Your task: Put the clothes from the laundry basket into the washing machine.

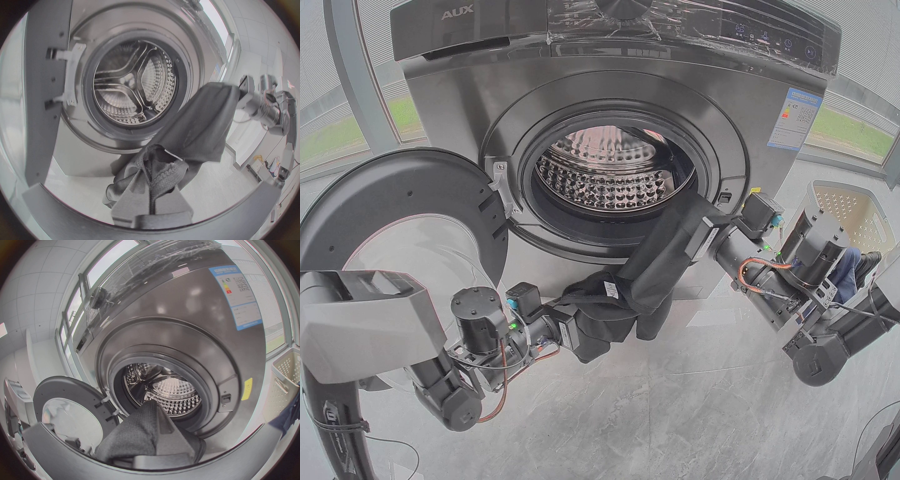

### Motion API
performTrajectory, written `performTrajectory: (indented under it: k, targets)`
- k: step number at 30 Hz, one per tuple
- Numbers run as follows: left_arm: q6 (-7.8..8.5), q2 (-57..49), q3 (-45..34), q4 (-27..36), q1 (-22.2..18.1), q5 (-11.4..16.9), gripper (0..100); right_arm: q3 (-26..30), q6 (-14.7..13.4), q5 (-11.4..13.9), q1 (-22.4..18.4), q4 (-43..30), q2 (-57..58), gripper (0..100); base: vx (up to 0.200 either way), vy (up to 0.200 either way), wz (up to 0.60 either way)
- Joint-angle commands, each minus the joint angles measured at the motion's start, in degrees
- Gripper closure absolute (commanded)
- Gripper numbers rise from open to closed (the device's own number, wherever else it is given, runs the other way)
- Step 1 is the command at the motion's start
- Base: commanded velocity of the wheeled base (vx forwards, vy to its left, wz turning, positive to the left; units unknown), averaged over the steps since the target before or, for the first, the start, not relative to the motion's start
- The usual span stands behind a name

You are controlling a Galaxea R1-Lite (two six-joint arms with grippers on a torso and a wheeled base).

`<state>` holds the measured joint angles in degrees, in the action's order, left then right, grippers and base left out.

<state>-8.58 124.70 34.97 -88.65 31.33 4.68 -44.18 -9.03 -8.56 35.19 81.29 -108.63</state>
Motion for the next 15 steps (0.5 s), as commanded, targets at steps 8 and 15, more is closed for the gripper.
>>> performTrajectory:
  k: [8, 15]
  targets:
    - [-0.21, -12.72, -3.86, -0.03, -0.30, -0.37, 100, 7.79, -1.25, -0.14, -2.94, 0.19, 2.99, 100, 0.000, 0.000, 0.00]
    - [-1.00, -21.25, -7.11, -0.03, -1.01, -0.20, 100, 13.33, -1.87, 0.03, -3.29, 0.28, 2.90, 100, 0.000, 0.000, 0.00]
